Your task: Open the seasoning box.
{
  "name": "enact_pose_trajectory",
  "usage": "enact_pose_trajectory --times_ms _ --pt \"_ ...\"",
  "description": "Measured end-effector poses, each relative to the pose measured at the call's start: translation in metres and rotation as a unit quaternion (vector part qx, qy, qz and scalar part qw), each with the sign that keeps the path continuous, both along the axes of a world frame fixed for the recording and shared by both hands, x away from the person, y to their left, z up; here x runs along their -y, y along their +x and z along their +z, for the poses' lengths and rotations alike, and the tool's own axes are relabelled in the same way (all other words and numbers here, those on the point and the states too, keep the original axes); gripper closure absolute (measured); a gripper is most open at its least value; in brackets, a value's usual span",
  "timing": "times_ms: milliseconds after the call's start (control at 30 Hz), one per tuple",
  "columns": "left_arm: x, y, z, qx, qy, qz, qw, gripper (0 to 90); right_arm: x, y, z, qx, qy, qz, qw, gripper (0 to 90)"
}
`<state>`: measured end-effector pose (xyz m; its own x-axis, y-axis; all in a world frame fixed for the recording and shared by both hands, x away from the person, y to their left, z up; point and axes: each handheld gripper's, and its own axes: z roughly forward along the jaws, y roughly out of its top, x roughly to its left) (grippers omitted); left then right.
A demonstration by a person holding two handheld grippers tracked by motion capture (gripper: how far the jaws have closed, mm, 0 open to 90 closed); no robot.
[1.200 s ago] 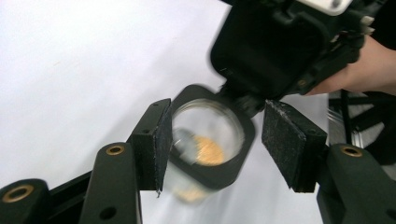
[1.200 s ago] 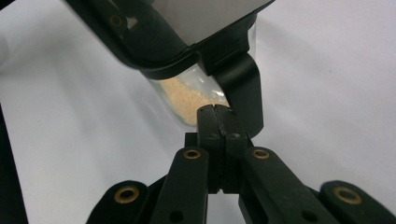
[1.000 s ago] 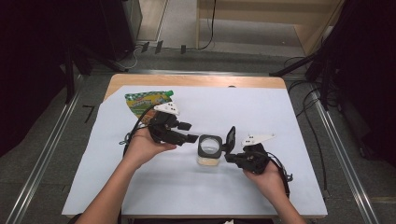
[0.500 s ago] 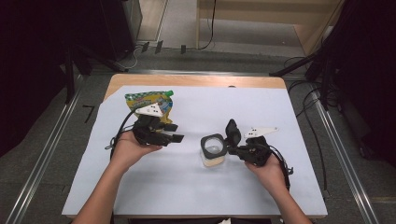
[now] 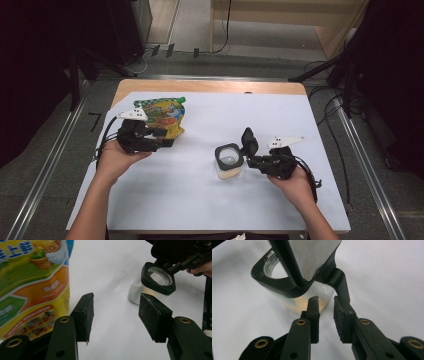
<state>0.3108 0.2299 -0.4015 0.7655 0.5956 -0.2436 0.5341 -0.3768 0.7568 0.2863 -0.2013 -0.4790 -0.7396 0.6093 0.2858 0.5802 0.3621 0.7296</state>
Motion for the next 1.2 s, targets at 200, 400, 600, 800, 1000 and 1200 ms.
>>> enact_pose_trajectory --times_ms 200,400,600,800,1000,1200 --pt "-0.019 0.001 0.001 -0.009 0.011 0.000 0.9999 46.1 0.007 -0.014 0.010 0.008 0.002 -0.007 0.9999 73.6" --pt "-0.042 0.003 0.002 0.002 0.015 0.021 0.9997 45.3 0.006 -0.034 0.020 0.005 0.014 0.004 0.9999 72.3" --pt "-0.056 0.007 0.000 0.007 0.015 0.040 0.9991 45.2 -0.004 -0.053 0.024 0.005 0.019 0.027 0.9994 71.3" --pt "-0.067 0.011 -0.003 0.001 0.014 0.055 0.9984 44.0 -0.020 -0.058 0.022 0.003 0.015 0.051 0.9986 68.2" --pt "-0.075 0.019 -0.008 0.005 0.027 0.071 0.9971 42.0 -0.035 -0.063 0.025 0.012 0.015 0.075 0.9970 68.1" --pt "-0.071 0.033 -0.012 0.015 0.015 0.065 0.9977 41.9 -0.053 -0.065 0.025 0.019 0.011 0.097 0.9951 68.0"
